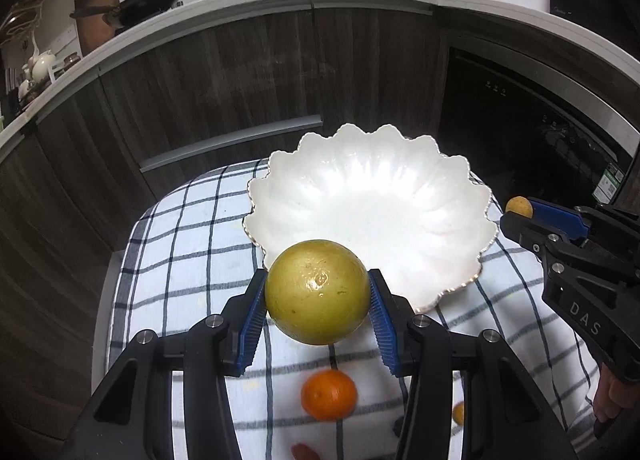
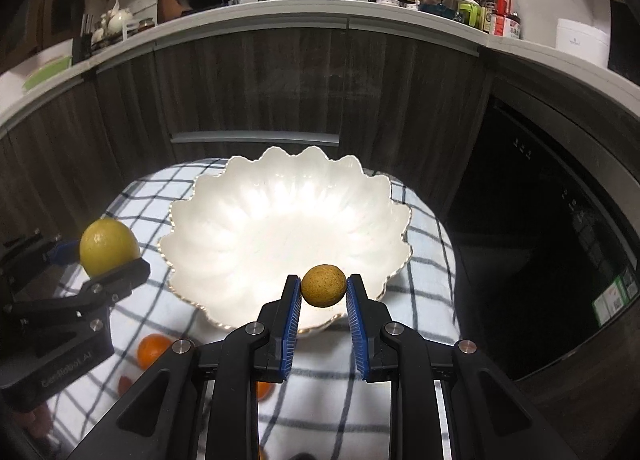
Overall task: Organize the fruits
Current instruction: 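Lift and carry both held fruits over the white scalloped bowl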
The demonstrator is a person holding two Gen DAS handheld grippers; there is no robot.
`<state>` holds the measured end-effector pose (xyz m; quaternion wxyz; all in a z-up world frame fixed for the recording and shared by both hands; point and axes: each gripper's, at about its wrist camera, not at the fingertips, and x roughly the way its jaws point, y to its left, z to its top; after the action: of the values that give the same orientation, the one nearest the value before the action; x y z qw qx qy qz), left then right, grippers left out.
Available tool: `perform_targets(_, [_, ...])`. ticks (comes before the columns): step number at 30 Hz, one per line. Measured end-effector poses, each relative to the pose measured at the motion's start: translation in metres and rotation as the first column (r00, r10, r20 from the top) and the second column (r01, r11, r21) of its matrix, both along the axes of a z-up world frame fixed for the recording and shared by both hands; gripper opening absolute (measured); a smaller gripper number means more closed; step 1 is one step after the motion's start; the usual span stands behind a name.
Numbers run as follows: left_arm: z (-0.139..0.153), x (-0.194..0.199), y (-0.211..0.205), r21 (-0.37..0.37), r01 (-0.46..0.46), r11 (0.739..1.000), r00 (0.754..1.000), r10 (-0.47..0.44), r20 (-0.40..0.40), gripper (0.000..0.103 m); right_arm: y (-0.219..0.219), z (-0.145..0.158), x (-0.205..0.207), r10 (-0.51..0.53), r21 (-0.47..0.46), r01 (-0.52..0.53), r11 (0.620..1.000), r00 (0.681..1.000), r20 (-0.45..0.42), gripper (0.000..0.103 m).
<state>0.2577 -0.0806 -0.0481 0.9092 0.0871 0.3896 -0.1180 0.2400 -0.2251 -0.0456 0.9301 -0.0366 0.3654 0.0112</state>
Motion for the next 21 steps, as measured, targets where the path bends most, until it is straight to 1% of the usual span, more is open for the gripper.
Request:
perform_targets(2, [-0.002, 0.009, 0.002, 0.0, -0.003, 1.0, 1.0, 0.003, -0.016, 0.048, -0.001, -0.002, 0.007, -0.005, 0.004, 0.005, 1.0, 1.0, -0.012, 0.025])
perform_targets(6, [-0.006, 0.022, -0.002, 0.024, 0.016, 1.0, 1.0, -0.015, -0.022, 0.048, -0.004, -0.003, 0.019, -0.017, 0.013, 0.017, 1.0, 1.0, -0.021, 0.025])
perform_targets(8, [-0.009, 0.028, -0.003, 0.021, 0.018, 1.0, 0.999, -0.018, -0.034, 0.048, -0.005, -0.005, 0.025, -0.027, 0.017, 0.027, 0.999, 0.999, -0.029, 0.025])
perform_targets(11, [-0.014, 0.038, -0.005, 0.043, 0.024, 0.999, 0.999, -0.022, -0.039, 0.048, -0.008, -0.009, 0.034, -0.038, 0.019, 0.038, 0.999, 0.998, -0.045, 0.025])
perform_targets(16, [-0.021, 0.052, -0.005, 0.037, 0.026, 0.999, 0.997, -0.023, -0.073, 0.048, -0.011, -0.014, 0.049, -0.055, 0.028, 0.057, 0.998, 0.995, -0.081, 0.025])
perform_targets(21, [-0.026, 0.06, -0.007, 0.052, 0.033, 0.998, 0.996, -0.029, -0.084, 0.048, -0.012, -0.017, 0.058, -0.063, 0.032, 0.066, 0.997, 0.993, -0.104, 0.025])
